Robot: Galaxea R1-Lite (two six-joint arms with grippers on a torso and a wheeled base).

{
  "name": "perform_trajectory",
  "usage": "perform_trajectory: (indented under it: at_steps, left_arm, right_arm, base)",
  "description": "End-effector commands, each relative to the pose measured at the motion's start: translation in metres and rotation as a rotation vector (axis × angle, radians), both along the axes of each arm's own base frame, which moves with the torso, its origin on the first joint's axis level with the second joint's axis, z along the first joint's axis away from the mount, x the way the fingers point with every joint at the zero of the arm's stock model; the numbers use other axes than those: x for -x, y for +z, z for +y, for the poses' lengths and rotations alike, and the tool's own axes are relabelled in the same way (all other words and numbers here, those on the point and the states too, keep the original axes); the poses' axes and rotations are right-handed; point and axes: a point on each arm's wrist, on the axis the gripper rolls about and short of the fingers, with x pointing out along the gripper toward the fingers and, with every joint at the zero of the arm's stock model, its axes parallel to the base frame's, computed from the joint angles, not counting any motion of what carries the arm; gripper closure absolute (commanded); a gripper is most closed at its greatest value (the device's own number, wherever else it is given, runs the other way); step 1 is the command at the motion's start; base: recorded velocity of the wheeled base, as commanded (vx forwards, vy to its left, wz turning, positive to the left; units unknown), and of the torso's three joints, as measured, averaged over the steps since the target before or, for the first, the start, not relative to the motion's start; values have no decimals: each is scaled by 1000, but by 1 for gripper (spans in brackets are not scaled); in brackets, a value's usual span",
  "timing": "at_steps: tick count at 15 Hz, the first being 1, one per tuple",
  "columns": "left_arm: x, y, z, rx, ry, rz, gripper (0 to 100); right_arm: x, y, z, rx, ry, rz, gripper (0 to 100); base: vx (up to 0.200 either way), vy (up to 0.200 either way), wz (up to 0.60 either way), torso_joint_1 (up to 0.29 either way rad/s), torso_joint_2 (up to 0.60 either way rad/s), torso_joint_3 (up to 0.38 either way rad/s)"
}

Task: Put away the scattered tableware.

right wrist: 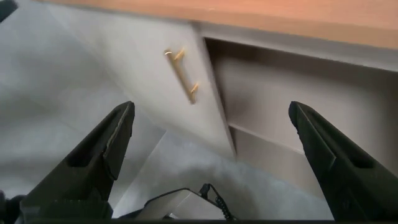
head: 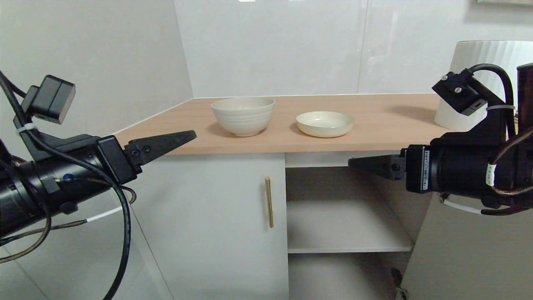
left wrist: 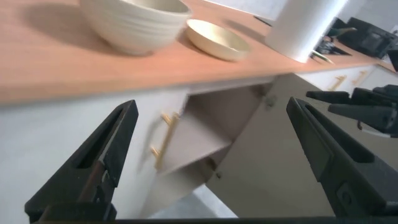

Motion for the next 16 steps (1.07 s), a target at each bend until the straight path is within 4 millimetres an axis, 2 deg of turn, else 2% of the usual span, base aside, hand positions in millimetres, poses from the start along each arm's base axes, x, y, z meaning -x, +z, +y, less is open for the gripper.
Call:
perform_trajectory:
  at_steps: [1, 10, 14, 16]
  left_arm:
    - [1, 2, 1, 3, 5, -9, 0]
    - [1, 1, 0, 1, 3, -5, 0]
    - [-3, -2, -1, -3, 2, 10, 0]
    - [-7, -3, -2, -5, 2, 19, 0]
  right_arm:
    - [1, 0, -1, 0, 1, -1, 0]
    - [-1, -5, 0, 16, 1, 12, 0]
    - [-3, -8, 1, 22, -2, 19, 0]
    - [-6, -10, 3, 30, -3, 26, 0]
  base:
    - [0, 0, 0, 0, 0, 0]
    - [0, 0, 0, 3, -11, -7]
    - [0, 0, 0, 74, -265, -250]
    - [0, 0, 0, 185, -564, -300]
